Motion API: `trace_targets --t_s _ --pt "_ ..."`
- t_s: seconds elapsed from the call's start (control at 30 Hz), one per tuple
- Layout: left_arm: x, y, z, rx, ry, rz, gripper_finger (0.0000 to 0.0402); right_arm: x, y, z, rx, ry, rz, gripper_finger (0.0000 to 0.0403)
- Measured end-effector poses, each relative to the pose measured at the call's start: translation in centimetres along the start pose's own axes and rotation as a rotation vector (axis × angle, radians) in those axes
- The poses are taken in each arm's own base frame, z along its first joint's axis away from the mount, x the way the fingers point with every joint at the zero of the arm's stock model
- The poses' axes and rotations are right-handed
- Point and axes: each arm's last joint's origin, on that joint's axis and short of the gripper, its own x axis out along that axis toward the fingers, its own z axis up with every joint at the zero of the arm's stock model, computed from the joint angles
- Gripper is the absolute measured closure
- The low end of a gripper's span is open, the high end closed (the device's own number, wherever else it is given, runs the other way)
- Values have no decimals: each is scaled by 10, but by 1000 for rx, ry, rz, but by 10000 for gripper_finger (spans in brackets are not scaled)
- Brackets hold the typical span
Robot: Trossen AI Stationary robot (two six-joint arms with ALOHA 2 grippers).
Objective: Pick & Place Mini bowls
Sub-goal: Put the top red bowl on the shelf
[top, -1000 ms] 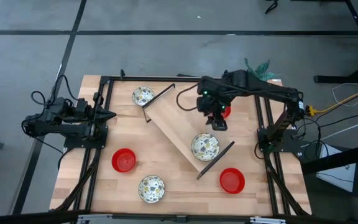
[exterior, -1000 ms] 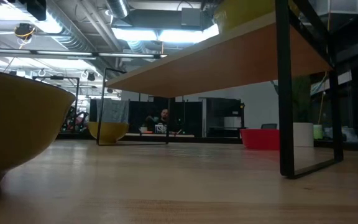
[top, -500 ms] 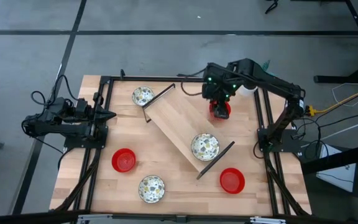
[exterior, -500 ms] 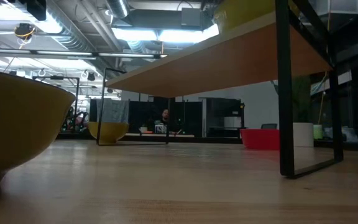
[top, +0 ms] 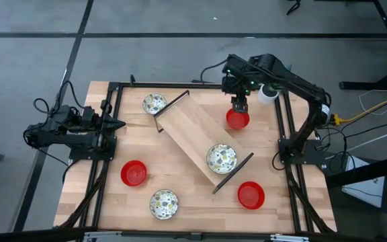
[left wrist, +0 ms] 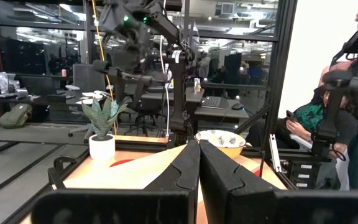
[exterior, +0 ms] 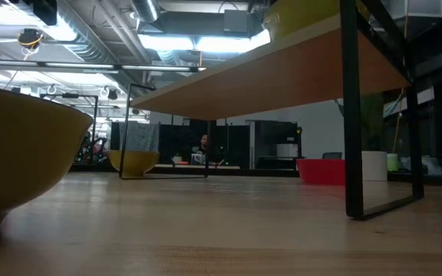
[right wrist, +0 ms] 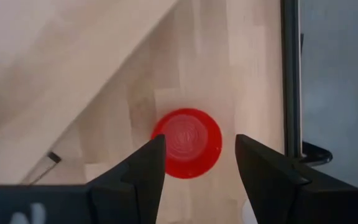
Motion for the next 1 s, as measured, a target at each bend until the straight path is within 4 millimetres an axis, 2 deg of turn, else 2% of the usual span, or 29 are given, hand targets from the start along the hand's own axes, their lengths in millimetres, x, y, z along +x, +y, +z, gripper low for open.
trace_targets --t_s 0.17,0.4,1.0 --pt "0 0 0 0 0 0 398 20 -12 -7 33 52 6 210" --pt "0 0 0 0 0 0 398 43 -23 -18 236 121 9 210" --pt "0 0 0 0 0 0 398 69 -4 -68 667 63 -31 210"
